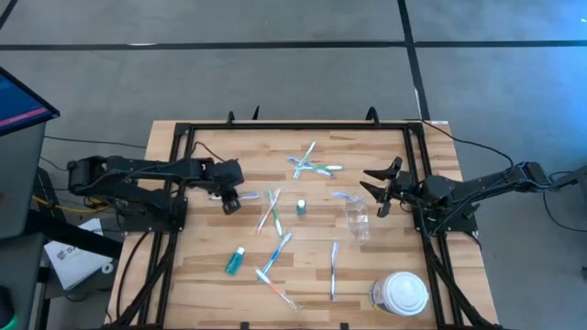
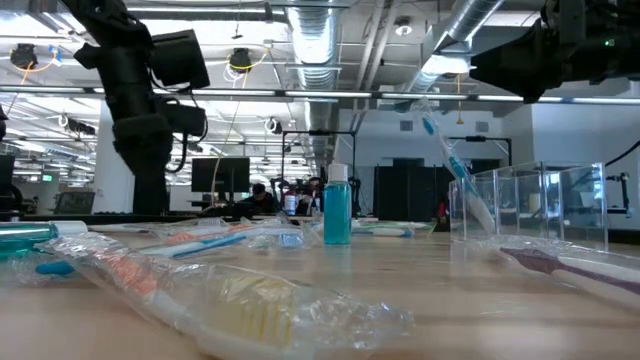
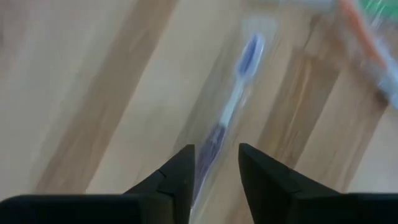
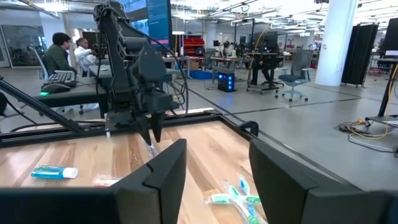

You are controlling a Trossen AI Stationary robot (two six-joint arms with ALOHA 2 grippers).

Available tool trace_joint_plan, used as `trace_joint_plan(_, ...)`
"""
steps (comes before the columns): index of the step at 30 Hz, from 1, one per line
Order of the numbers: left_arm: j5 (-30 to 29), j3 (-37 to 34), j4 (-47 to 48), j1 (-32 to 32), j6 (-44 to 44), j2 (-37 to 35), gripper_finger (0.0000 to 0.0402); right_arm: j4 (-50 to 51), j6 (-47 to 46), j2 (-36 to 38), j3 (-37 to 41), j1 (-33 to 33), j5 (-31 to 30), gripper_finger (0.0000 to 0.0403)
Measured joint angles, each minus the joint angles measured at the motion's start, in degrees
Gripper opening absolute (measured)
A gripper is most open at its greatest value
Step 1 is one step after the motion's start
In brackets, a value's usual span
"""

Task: Pick & Place toothbrushing station
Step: Put the top purple toothbrush into the the transparent organizer

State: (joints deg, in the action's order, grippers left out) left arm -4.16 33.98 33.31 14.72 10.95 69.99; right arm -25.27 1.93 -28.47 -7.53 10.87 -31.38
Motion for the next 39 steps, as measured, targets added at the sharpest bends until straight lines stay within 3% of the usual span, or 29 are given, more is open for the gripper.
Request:
trace_joint_plan(12,0.0,0.0,2.7,0.0,-0.1,1.5,0.0187,0.0,-0.4,0.0,0.0,0.0,0.0,0.0168)
trace_joint_plan(24,0.0,0.0,2.9,1.8,-0.3,8.5,0.0191,0.0,-0.5,0.0,0.0,0.0,0.0,0.0166)
trace_joint_plan(39,2.9,0.0,3.2,1.6,-0.6,8.8,0.0191,0.3,-0.5,0.0,0.0,0.0,0.1,0.016)
